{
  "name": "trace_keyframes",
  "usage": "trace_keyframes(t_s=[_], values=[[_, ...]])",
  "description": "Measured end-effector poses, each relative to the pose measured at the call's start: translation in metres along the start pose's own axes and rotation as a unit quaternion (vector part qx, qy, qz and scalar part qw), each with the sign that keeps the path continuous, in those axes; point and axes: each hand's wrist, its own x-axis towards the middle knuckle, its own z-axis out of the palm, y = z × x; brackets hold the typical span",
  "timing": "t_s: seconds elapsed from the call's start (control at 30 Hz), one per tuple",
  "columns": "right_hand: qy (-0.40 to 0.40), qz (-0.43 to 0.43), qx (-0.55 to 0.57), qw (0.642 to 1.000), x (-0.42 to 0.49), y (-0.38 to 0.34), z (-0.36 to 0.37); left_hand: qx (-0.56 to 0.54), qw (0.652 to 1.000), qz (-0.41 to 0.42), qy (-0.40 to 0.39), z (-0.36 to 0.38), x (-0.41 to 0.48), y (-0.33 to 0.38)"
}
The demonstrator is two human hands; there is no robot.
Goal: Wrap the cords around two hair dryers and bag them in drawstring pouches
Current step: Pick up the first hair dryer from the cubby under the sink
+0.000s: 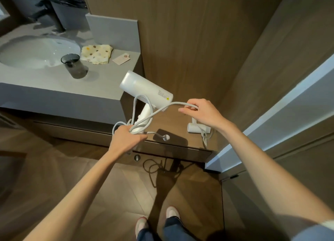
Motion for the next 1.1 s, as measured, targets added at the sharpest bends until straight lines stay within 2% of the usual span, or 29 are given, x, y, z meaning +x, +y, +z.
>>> trace_keyframes(t_s=[0.13, 0.2, 0.4, 0.57, 0.8, 0.93, 1.0, 1.1], values=[[-0.104, -0.025, 0.098, 0.989, -0.013, -0.027, 0.02, 0.005, 1.0, 0.016, -0.013, -0.008, 0.002, -0.008], [-0.122, -0.028, 0.115, 0.985, -0.016, -0.039, 0.026, 0.006, 0.999, 0.021, -0.025, -0.009, 0.007, -0.008], [0.013, 0.013, 0.179, 0.984, 0.005, -0.041, 0.019, 0.047, 0.996, 0.041, -0.06, 0.0, 0.038, 0.005], [0.024, 0.03, 0.18, 0.983, 0.045, -0.013, -0.003, 0.09, 0.99, 0.052, -0.096, 0.021, 0.077, 0.026], [0.049, 0.082, 0.162, 0.982, 0.124, 0.064, -0.035, -0.03, 0.996, -0.027, -0.083, 0.084, 0.147, 0.074], [0.041, 0.144, 0.192, 0.97, 0.163, 0.095, -0.039, -0.032, 0.997, -0.044, -0.057, 0.116, 0.177, 0.102], [-0.009, 0.181, 0.269, 0.946, 0.181, 0.104, -0.04, -0.039, 0.997, -0.041, -0.054, 0.129, 0.186, 0.113], [-0.03, 0.271, 0.412, 0.87, 0.206, 0.115, -0.041, -0.026, 0.999, -0.027, -0.032, 0.141, 0.195, 0.124]])
